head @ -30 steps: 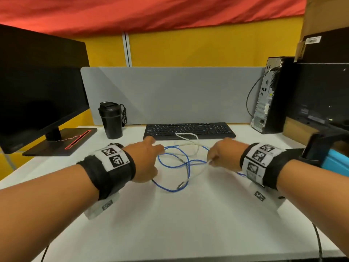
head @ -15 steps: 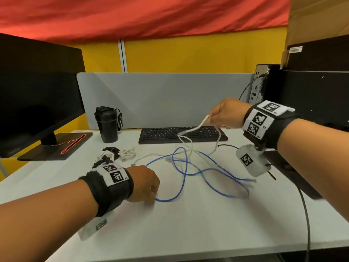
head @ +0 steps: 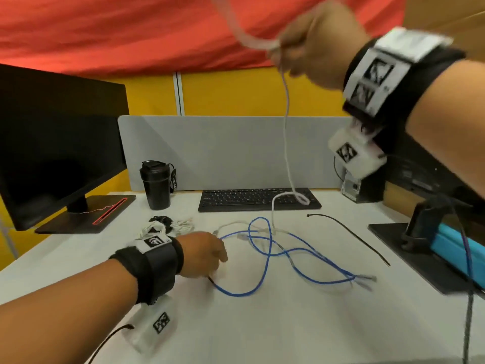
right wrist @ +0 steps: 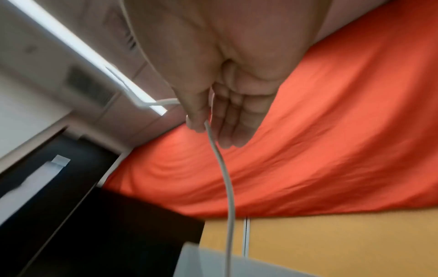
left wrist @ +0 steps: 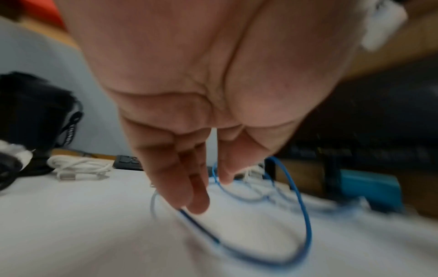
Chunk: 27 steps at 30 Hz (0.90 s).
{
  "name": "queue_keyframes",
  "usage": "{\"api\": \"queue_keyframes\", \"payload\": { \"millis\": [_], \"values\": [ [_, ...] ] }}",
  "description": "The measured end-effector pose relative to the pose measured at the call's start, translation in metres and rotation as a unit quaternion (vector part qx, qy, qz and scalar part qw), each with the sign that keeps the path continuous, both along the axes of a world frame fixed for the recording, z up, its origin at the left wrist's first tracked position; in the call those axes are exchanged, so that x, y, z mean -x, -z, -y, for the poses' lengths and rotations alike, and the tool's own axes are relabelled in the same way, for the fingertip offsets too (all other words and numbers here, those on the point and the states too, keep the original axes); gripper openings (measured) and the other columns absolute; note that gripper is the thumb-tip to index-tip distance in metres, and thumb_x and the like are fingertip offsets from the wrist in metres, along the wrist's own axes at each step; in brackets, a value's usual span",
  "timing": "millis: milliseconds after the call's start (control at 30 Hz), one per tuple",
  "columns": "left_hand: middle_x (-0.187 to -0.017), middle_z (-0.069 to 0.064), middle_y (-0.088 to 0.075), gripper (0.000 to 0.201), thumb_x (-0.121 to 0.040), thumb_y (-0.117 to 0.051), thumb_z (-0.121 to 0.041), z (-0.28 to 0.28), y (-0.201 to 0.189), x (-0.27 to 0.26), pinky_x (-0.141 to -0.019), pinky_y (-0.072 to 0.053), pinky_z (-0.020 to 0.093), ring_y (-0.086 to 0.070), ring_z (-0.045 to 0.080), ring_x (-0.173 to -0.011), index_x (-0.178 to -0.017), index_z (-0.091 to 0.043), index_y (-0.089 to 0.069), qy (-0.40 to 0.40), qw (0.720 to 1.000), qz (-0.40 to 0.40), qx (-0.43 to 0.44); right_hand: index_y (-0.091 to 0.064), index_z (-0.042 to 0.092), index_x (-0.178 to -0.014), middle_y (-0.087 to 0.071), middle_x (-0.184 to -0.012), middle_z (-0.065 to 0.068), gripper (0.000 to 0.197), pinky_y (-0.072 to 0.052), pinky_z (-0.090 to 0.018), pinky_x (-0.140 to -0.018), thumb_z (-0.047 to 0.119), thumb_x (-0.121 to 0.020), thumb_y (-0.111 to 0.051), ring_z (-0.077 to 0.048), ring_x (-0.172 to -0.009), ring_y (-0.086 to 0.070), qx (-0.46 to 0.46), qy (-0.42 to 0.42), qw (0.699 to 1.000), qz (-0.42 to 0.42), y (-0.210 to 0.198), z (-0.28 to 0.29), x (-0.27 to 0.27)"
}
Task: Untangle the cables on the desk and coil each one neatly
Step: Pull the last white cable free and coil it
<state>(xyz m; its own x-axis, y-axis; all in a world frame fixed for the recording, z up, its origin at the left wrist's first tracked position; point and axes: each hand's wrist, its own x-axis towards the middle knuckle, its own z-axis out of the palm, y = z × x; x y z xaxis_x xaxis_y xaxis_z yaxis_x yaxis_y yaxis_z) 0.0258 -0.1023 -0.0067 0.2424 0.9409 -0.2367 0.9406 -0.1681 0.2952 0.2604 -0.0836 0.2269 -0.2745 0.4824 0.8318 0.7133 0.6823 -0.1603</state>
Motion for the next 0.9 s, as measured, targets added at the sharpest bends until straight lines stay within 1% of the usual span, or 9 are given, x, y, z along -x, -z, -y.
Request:
{"api": "queue_keyframes", "payload": {
  "millis": [33, 67, 133, 167, 200, 333, 433, 633, 900],
  "values": [
    [-0.108, 0.001, -0.070, 0.024, -0.098, -0.052, -0.018, -0.002, -0.007, 0.006, -0.064, -0.050, 0.012, -0.069, 0.014, -0.086, -0.116, -0.017, -0.069, -0.068, 0.988, 0.137, 0.001, -0.077, 0.013, -0.096, -0.074, -0.088, -0.005, 0.017, -0.058, -0.038, -0.072, 0.023, -0.088, -0.068, -0.010, -0.071, -0.063, 0.012, -0.002, 0.998, 0.068, 0.007, 0.006, 0.006],
    [-0.104, 0.007, -0.073, 0.023, -0.099, -0.051, -0.016, -0.003, -0.015, 0.011, -0.062, -0.053, 0.019, -0.070, 0.015, -0.074, -0.109, -0.012, -0.070, -0.137, 0.948, 0.288, 0.002, -0.077, 0.014, -0.102, -0.075, -0.095, -0.002, 0.018, -0.056, -0.035, -0.078, 0.021, -0.088, -0.069, -0.011, -0.080, -0.066, 0.025, 0.004, 0.989, 0.143, 0.018, 0.011, 0.011],
    [-0.107, 0.017, -0.074, 0.024, -0.099, -0.049, -0.018, -0.002, -0.033, 0.024, -0.070, -0.056, 0.032, -0.071, 0.019, -0.071, -0.104, -0.009, -0.072, -0.221, 0.812, 0.541, 0.006, -0.075, 0.018, -0.111, -0.074, -0.108, 0.000, 0.022, -0.051, -0.030, -0.089, 0.020, -0.092, -0.066, -0.016, -0.097, -0.068, 0.047, 0.011, 0.963, 0.264, 0.045, 0.013, 0.022],
    [-0.111, 0.017, -0.074, 0.029, -0.100, -0.047, -0.024, -0.003, -0.042, 0.031, -0.076, -0.056, 0.037, -0.074, 0.021, -0.078, -0.107, -0.009, -0.071, -0.217, 0.769, 0.602, 0.015, -0.074, 0.019, -0.114, -0.074, -0.111, 0.000, 0.023, -0.050, -0.029, -0.090, 0.020, -0.093, -0.064, -0.017, -0.100, -0.067, 0.052, 0.009, 0.954, 0.295, 0.057, 0.012, 0.026],
    [-0.114, 0.015, -0.073, 0.037, -0.101, -0.043, -0.032, -0.002, -0.049, 0.035, -0.082, -0.054, 0.040, -0.075, 0.023, -0.088, -0.112, -0.010, -0.070, -0.185, 0.758, 0.625, 0.032, -0.073, 0.019, -0.115, -0.074, -0.111, -0.001, 0.024, -0.050, -0.028, -0.089, 0.019, -0.094, -0.062, -0.019, -0.101, -0.067, 0.055, 0.002, 0.949, 0.310, 0.066, 0.011, 0.030],
    [-0.120, 0.011, -0.072, 0.060, -0.090, -0.043, -0.057, 0.006, -0.063, 0.024, -0.097, -0.045, 0.046, -0.068, 0.025, -0.112, -0.121, -0.013, -0.068, -0.046, 0.801, 0.593, 0.076, -0.074, 0.018, -0.114, -0.073, -0.102, -0.007, 0.023, -0.052, -0.036, -0.080, 0.020, -0.095, -0.060, -0.028, -0.094, -0.066, 0.034, -0.021, 0.944, 0.328, 0.085, -0.004, 0.041],
    [-0.107, 0.008, -0.076, 0.044, -0.088, -0.054, -0.047, 0.013, -0.061, 0.002, -0.088, -0.052, 0.041, -0.072, 0.024, -0.103, -0.111, -0.015, -0.073, -0.033, 0.821, 0.569, 0.020, -0.074, 0.018, -0.113, -0.071, -0.099, -0.008, 0.022, -0.052, -0.038, -0.080, 0.019, -0.095, -0.060, -0.029, -0.093, -0.065, 0.032, -0.027, 0.953, 0.301, 0.090, -0.014, 0.043],
    [-0.075, 0.003, -0.063, 0.024, -0.101, -0.054, -0.020, 0.014, -0.054, 0.000, -0.076, -0.060, 0.032, -0.064, 0.016, -0.069, -0.104, -0.005, -0.073, -0.043, 0.784, 0.619, 0.023, -0.075, 0.016, -0.109, -0.067, -0.094, -0.005, 0.020, -0.052, -0.039, -0.078, 0.016, -0.094, -0.062, -0.027, -0.088, -0.064, 0.025, -0.050, 0.969, 0.242, 0.091, -0.030, 0.036],
    [-0.098, 0.019, -0.074, 0.015, -0.098, -0.057, -0.011, 0.015, -0.057, 0.009, -0.074, -0.060, 0.035, -0.073, 0.028, -0.084, -0.090, -0.007, -0.069, -0.004, 0.771, 0.635, 0.059, -0.075, 0.015, -0.108, -0.070, -0.096, -0.007, 0.021, -0.049, -0.037, -0.084, 0.010, -0.093, -0.061, -0.026, -0.092, -0.065, 0.051, -0.050, 0.975, 0.209, 0.102, -0.044, 0.036]
  ]
}}
